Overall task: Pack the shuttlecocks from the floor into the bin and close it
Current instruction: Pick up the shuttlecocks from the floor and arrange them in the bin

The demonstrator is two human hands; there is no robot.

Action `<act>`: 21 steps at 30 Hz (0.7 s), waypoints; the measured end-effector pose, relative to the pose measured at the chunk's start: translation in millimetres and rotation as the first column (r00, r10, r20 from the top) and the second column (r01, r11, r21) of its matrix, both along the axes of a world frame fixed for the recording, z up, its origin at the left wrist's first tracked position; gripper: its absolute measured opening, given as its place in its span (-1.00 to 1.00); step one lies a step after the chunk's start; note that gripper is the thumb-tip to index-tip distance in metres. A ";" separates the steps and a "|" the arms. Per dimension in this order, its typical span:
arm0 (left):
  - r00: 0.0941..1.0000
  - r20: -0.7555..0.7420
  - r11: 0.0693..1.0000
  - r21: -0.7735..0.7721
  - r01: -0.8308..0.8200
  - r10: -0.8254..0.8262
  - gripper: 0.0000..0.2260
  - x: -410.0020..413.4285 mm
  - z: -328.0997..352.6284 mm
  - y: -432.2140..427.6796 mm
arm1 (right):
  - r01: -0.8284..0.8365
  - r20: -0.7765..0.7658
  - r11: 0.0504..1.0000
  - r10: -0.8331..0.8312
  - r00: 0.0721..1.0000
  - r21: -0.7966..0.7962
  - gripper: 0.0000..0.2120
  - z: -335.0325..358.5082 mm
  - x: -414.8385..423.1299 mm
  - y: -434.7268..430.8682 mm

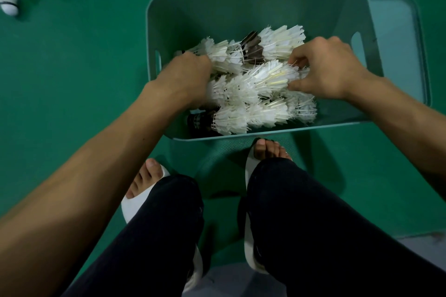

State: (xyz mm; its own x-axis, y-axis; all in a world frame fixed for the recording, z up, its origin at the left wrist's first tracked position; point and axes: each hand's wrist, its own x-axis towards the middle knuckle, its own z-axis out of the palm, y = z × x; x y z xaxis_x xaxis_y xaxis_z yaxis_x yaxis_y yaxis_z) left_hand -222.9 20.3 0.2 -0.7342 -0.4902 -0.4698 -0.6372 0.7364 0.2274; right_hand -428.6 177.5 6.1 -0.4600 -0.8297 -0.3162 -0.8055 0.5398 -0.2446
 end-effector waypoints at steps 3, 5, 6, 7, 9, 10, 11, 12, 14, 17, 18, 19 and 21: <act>0.997 -0.077 0.988 -0.150 -0.025 0.013 -0.82 1.7 -0.3 -0.3 | 0.017 0.011 0.998 -0.016 1.000 -0.054 -0.56 4.2 -2.7 -2.6; 0.993 -0.120 0.974 -0.222 -0.046 0.020 -0.95 1.4 1.1 0.4 | 0.018 0.006 0.997 -0.018 1.000 -0.069 -0.57 4.8 -3.6 -3.5; 0.990 -0.136 0.967 -0.248 -0.057 0.024 -0.93 1.1 2.9 1.3 | 0.024 0.008 0.997 -0.024 1.000 -0.075 -0.58 4.3 -3.7 -3.0; 0.988 -0.148 0.962 -0.265 -0.069 0.030 -0.90 0.8 4.9 1.9 | 0.034 0.014 0.996 -0.033 0.999 -0.082 -0.58 3.9 -3.8 -2.0; 0.982 -0.179 0.956 -0.274 -0.107 0.058 -0.87 0.2 7.7 1.5 | 0.062 0.033 0.993 -0.060 0.998 -0.098 -0.58 4.4 -3.2 0.1; 0.980 -0.188 0.955 -0.272 -0.121 0.071 -0.86 0.1 8.2 1.2 | 0.077 0.048 0.991 -0.072 0.996 -0.106 -0.57 5.1 -2.7 0.8; 0.978 -0.192 0.953 -0.272 -0.131 0.079 -0.87 0.1 8.1 1.2 | 0.089 0.062 0.990 -0.083 0.995 -0.112 -0.57 5.7 -2.2 1.3; 0.979 -0.185 0.951 -0.278 -0.133 0.083 -0.87 0.0 7.8 1.2 | 0.100 0.073 0.988 -0.092 0.993 -0.117 -0.57 6.1 -2.0 1.4; 0.983 -0.166 0.949 -0.291 -0.120 0.074 -0.88 -0.4 6.4 1.8 | 0.122 0.087 0.986 -0.113 0.990 -0.114 -0.56 6.2 -1.6 1.3; 0.993 -0.114 0.952 -0.295 -0.076 0.043 -0.90 -1.4 5.6 4.1 | 0.167 0.123 0.982 -0.156 0.980 -0.084 -0.57 4.1 -1.9 1.4; 0.996 -0.084 0.956 -0.286 -0.057 0.034 -0.90 -1.6 5.4 4.9 | 0.172 0.135 0.983 -0.162 0.978 -0.070 -0.59 3.1 -1.7 0.9; 0.998 -0.052 0.960 -0.277 -0.038 0.024 -0.89 -1.9 5.0 5.5 | 0.172 0.142 0.983 -0.162 0.976 -0.059 -0.62 2.5 -1.5 0.5; 1.000 -0.020 0.960 -0.278 -0.026 0.021 -0.83 -1.1 3.8 6.2 | 0.171 0.147 0.984 -0.162 0.976 -0.051 -0.64 3.2 -2.0 -0.4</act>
State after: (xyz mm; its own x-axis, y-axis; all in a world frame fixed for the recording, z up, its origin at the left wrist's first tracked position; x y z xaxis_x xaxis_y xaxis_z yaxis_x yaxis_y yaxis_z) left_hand -224.0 26.4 4.0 -0.7273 -0.6169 -0.3007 -0.6530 0.7569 0.0265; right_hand -430.6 177.1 9.3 -0.5476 -0.7656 -0.3376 -0.6604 0.6432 -0.3875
